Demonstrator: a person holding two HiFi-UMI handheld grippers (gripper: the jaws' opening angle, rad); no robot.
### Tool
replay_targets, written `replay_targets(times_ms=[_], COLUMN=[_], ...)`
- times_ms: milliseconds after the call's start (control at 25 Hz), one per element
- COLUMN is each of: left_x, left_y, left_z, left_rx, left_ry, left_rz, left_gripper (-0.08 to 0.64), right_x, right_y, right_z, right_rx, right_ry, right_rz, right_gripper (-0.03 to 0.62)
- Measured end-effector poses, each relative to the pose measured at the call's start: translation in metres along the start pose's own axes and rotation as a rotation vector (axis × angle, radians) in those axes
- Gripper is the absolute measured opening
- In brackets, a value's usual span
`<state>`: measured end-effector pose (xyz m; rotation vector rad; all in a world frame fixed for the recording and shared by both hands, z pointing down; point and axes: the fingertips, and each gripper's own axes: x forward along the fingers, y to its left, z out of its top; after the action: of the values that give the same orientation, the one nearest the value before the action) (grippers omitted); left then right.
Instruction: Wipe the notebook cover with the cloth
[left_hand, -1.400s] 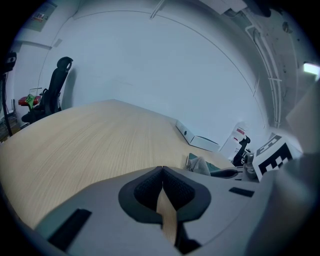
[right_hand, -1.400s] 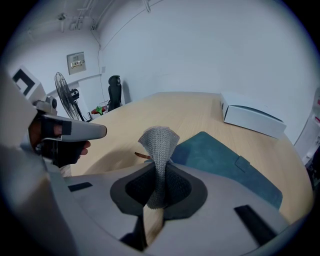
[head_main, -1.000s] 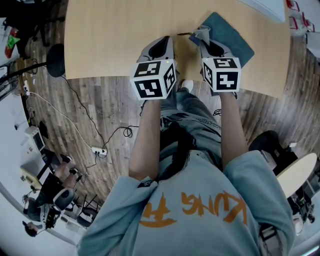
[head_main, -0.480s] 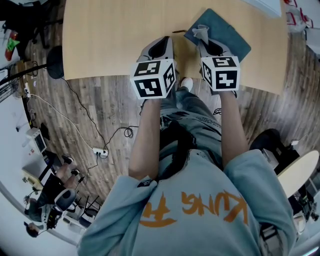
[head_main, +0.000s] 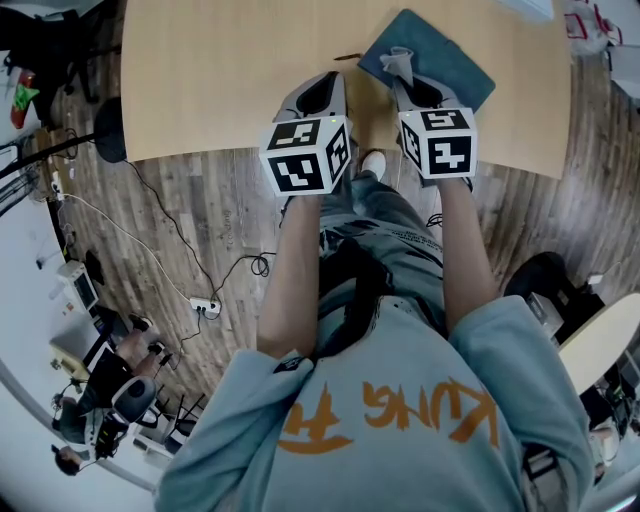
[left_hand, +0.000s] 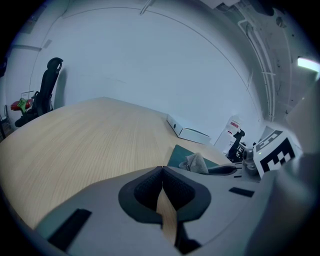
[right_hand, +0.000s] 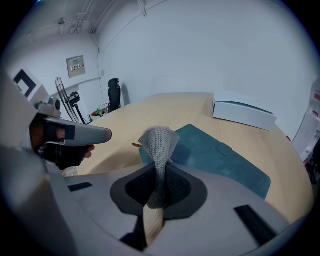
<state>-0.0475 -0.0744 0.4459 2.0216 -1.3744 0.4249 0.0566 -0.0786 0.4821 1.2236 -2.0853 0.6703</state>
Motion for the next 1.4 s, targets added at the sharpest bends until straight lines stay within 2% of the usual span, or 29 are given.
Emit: replay_targets(times_ms=[840,1400], left_x=[0.001,0.007], left_y=[-0.036,-0.059], left_z=[-0.019,-0.028], left_rx=[0.032,0.070], left_ry=[0.020,0.048], left_rz=[-0.033,-0.082], left_gripper=[0.018,0.017], right_x=[-0.026,-0.041], right_y=[-0.018,-0.031], right_z=[-0.023,-0.038], right_rx=[0.021,0.074], right_ry=[-0.013,-0.025], right_rz=[-0.022,-0.052], right_gripper=[0.029,0.029])
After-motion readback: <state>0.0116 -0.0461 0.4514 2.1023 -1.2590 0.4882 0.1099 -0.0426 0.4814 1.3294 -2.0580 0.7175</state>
